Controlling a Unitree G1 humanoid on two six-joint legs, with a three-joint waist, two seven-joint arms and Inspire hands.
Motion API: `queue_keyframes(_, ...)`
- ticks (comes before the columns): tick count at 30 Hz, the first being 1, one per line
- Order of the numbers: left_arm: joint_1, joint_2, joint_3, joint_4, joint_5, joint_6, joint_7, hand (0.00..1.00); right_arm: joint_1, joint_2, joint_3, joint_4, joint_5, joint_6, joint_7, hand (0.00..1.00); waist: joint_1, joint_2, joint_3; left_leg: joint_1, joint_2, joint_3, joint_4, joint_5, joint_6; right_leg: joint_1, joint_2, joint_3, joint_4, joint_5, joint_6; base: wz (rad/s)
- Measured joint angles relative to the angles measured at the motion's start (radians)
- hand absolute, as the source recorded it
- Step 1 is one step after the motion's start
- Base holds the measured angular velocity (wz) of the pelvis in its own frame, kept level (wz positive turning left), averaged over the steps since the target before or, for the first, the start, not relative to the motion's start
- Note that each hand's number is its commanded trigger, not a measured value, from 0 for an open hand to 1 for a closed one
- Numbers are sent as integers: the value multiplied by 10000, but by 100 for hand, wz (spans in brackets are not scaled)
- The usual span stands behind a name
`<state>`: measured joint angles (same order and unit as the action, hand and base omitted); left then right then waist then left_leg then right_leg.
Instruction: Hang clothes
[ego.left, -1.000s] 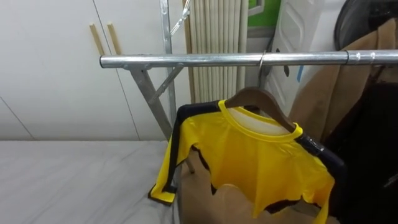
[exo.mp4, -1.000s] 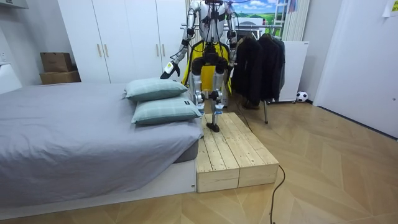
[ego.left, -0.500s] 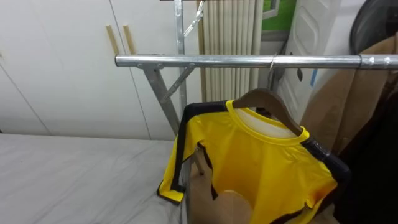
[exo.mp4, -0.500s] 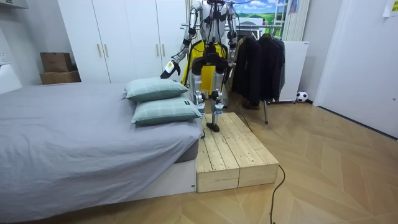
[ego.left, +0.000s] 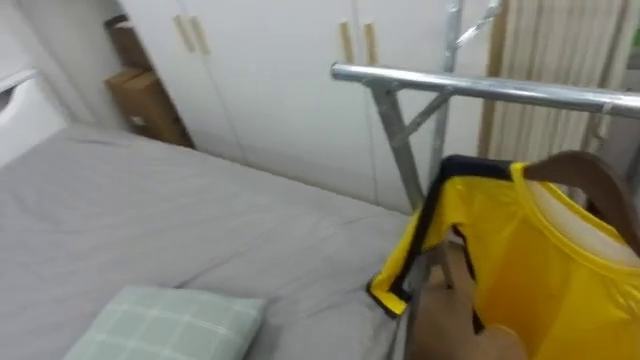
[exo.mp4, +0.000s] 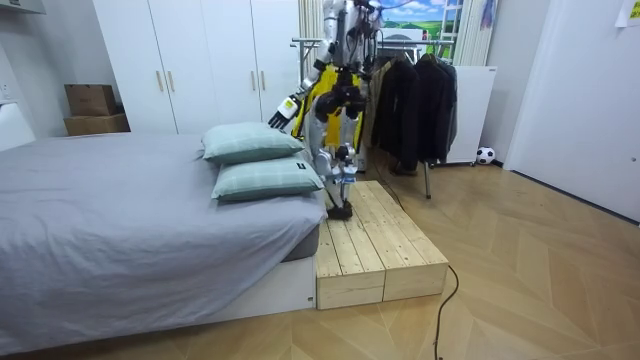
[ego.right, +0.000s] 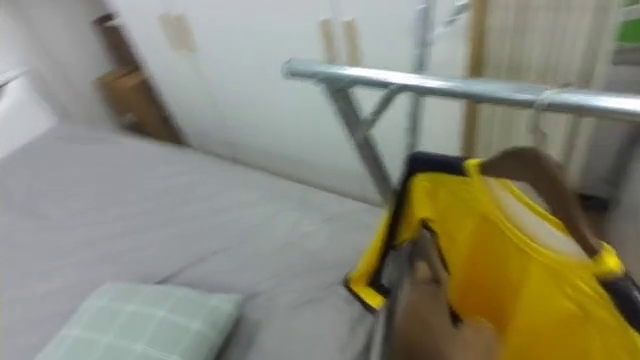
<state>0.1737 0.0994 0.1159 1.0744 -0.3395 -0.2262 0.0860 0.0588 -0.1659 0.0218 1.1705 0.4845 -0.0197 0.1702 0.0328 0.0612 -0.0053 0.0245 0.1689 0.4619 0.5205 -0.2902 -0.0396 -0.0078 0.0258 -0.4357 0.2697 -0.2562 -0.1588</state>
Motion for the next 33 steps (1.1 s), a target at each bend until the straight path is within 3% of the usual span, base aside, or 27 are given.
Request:
queue_keyframes(1,-202,-39,-9,5,58,-1,-160,0,-21,-3,-60,-18,110,0,-119,0,6,-17,0,145,86,249,-144,-84,-33,-4,-110,-645,74,-83,38,173)
queue_keyframes(2,-279,-50,-20,-1,90,-2,-227,0,-26,-16,-63,-47,195,0,-173,0,21,-27,-1,239,96,353,-293,-115,-61,9,-157,-915,85,-118,57,147)
queue_keyframes(5,-231,-70,-44,7,188,59,-358,0,-263,-3,-112,-98,262,-57,-200,0,75,-33,2,704,-142,606,-1466,-201,-54,61,-310,-1741,98,-196,218,96)
queue_keyframes(7,-211,-89,-129,17,186,233,-362,0,-293,28,-41,-110,376,-49,-230,0,187,-125,-13,741,-293,674,-2074,-319,-1,-30,-535,-2341,304,-327,480,73)
queue_keyframes(9,-103,-165,-131,36,187,304,-406,0,-274,3,-42,-116,376,1,-256,0,359,-198,-51,760,-408,717,-2447,-350,-46,-140,-803,-2550,567,-318,691,45)
queue_keyframes(10,-52,-182,-94,173,195,394,-450,0,-226,6,-40,-114,376,14,-255,0,370,-184,-90,827,-474,645,-2751,-349,-45,-129,-900,-2674,620,-190,1053,44)
queue_keyframes(11,-25,-180,-12,302,193,446,-499,0,-193,17,-45,-111,377,27,-248,0,388,-186,-88,890,-505,613,-2891,-339,-40,-93,-930,-2720,616,-111,1176,51)
queue_keyframes(14,168,-170,251,913,207,803,-550,0,172,-6,-78,-55,422,225,-251,0,276,-208,-100,946,-605,-48,-3026,15,44,285,-1037,-3080,603,44,1103,71)
queue_keyframes(15,261,-158,390,1112,162,978,-551,0,350,3,-106,-45,415,339,-254,0,235,-228,-102,926,-628,-376,-3005,119,109,391,-1102,-3004,699,50,1158,86)
queue_keyframes(17,352,-115,467,1406,142,1146,-493,0,585,37,-160,-18,424,480,-249,0,42,-306,-62,898,-742,-1026,-2996,248,260,597,-1144,-2244,762,103,1341,109)
queue_keyframes(18,349,-67,464,1512,148,1185,-451,0,737,60,-159,-3,424,545,-252,0,-71,-434,-7,884,-917,-1536,-3000,340,318,772,-1172,-1505,713,90,1403,123)
queue_keyframes(19,315,-43,466,1566,141,1186,-379,0,807,69,-160,131,362,591,-248,0,-69,-575,18,858,-1099,-1902,-3000,412,430,899,-1245,-1046,698,75,1470,120)
queue_keyframes(20,312,-39,462,1581,137,1186,-348,0,799,72,-161,213,291,624,-249,0,-68,-605,51,848,-1156,-2013,-2998,435,476,968,-1277,-881,683,73,1491,104)
queue_keyframes(22,392,-39,479,1635,138,1241,-252,0,775,124,-384,338,-210,670,-254,0,-61,-724,79,684,-1406,-2675,-2969,448,690,1152,-1292,-205,497,210,1725,96)
queue_keyframes(25,380,-34,646,1630,172,1395,-94,0,719,140,-485,292,-665,662,-313,0,27,-830,102,392,-1697,-3415,-2735,384,949,1306,-1299,241,353,318,1907,82)
queue_keyframes(27,450,-11,707,1656,183,1462,-16,0,646,192,-455,297,-667,654,-390,0,171,-809,106,324,-1799,-3745,-2580,329,1059,1418,-1314,299,312,408,2040,50)
queue_keyframes(29,617,36,709,1660,174,1510,-19,0,587,225,-439,312,-659,644,-364,0,330,-806,102,338,-1925,-4050,-2478,358,1154,1571,-1304,655,72,451,2063,39)
queue_keyframes(31,837,134,704,1662,176,1549,1,0,481,253,-434,309,-671,633,-250,0,384,-859,111,370,-2096,-4433,-2432,368,1272,1724,-1244,1531,-424,478,2041,46)
queue_keyframes(33,988,203,692,1657,162,1569,140,0,291,317,-428,312,-926,631,-230,0,505,-962,188,269,-2187,-4489,-2359,375,1283,1851,-1233,1917,-708,553,2117,19)
